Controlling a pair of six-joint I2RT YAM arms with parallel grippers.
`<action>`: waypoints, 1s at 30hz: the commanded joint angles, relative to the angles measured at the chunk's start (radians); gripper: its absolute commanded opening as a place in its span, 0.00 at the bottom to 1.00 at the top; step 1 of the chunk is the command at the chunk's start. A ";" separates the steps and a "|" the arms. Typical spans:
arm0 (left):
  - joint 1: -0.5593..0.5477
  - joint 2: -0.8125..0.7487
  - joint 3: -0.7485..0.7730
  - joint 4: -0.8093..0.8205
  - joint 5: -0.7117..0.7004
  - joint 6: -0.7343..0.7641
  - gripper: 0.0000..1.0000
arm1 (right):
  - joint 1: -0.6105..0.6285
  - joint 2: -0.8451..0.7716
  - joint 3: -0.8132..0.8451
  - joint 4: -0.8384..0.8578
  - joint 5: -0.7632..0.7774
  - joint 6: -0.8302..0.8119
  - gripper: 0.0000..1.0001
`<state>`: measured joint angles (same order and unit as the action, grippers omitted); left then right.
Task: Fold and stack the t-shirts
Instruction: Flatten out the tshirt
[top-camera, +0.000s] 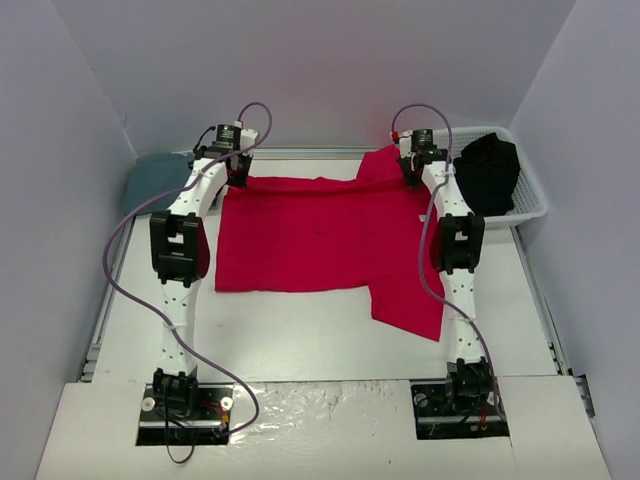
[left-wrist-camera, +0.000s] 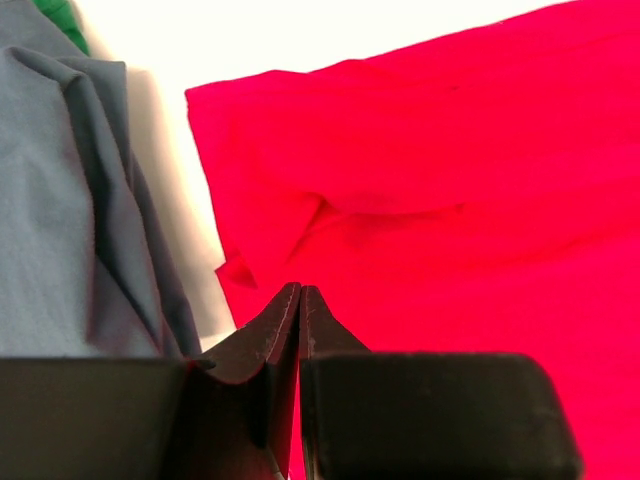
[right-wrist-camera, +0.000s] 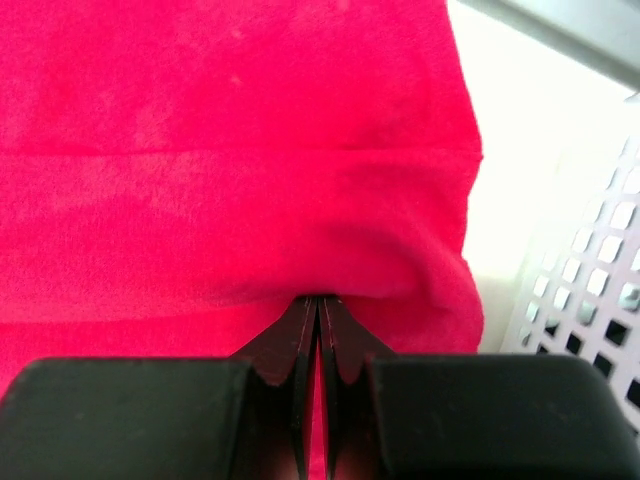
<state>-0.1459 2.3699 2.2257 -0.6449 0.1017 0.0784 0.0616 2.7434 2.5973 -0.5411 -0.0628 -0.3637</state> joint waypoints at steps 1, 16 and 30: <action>-0.018 -0.055 -0.004 0.010 -0.030 0.003 0.02 | 0.014 0.047 0.024 -0.003 0.037 0.016 0.00; 0.000 0.071 0.138 0.056 -0.143 0.003 0.02 | 0.009 -0.408 -0.265 -0.124 -0.114 -0.012 0.00; 0.046 0.213 0.236 0.071 -0.148 0.021 0.02 | 0.010 -0.892 -0.739 -0.306 -0.218 -0.072 0.00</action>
<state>-0.1097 2.5870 2.3955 -0.5911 -0.0246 0.0803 0.0669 1.8839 1.9404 -0.7414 -0.2367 -0.4183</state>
